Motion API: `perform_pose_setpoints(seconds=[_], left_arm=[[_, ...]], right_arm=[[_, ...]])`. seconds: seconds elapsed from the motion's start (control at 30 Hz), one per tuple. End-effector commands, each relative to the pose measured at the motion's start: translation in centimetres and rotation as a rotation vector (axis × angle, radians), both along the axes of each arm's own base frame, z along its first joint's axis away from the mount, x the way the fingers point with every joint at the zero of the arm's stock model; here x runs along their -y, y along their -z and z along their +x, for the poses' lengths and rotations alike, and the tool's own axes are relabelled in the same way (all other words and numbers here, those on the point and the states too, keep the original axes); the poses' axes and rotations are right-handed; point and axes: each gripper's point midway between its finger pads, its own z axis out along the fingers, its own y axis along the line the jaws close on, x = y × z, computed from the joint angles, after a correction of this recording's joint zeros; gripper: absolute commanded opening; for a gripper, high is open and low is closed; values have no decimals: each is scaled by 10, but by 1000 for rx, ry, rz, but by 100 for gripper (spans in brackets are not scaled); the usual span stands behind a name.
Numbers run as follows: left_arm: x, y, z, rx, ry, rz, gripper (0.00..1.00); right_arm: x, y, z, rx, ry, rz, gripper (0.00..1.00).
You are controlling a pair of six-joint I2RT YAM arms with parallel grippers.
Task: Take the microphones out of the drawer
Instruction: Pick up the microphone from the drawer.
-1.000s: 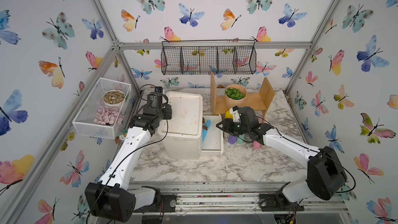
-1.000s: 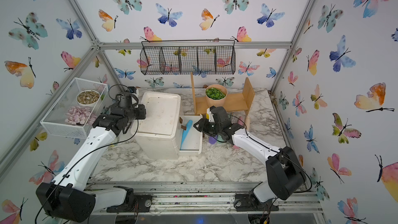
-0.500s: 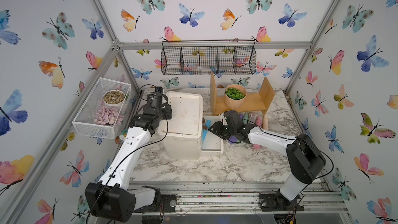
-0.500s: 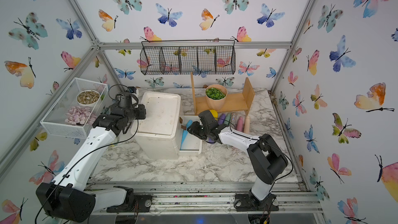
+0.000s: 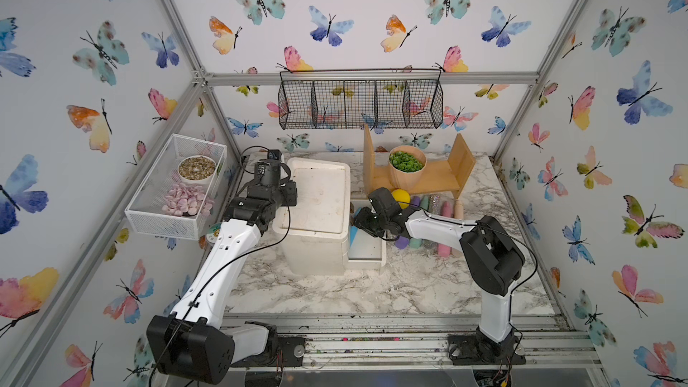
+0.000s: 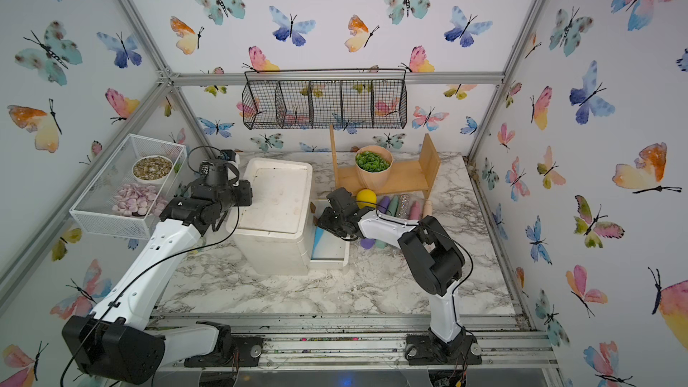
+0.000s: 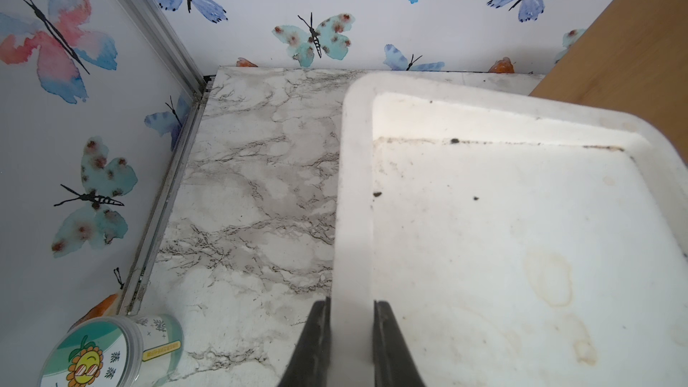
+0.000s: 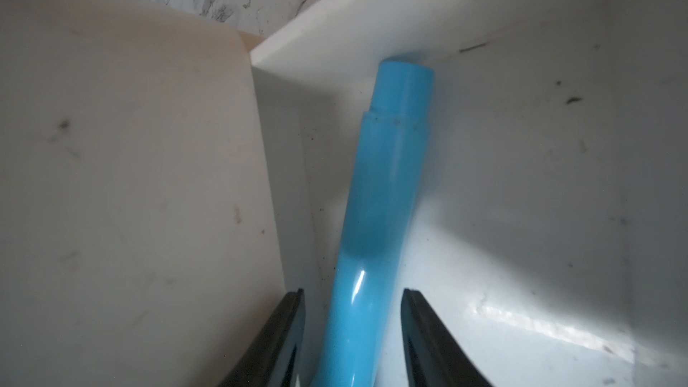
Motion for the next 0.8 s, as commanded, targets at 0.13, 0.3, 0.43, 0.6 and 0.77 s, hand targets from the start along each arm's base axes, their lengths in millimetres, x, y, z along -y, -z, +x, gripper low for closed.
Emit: perform_pose_setpoints(seconds=[0.13,0.3,0.43,0.6,0.77], left_arm=[[7,27,2,-58,-8,-54,0],[7,26,2,-50,-9,-55,0],[7,26,3,-52,-11,-60,0],[7,27,2,-52,-10,-61,0],[7,27,2,-53,-11,-61,0]], right_arm=[[-5,20,5,-14,29,-80,49],[-7,33,5,-17,38,-122,49],[-9,42,6,-19,43,-145,49],[-11,58,4,-41,40,-170,49],[-11,59,3,-43,45,-166,47]])
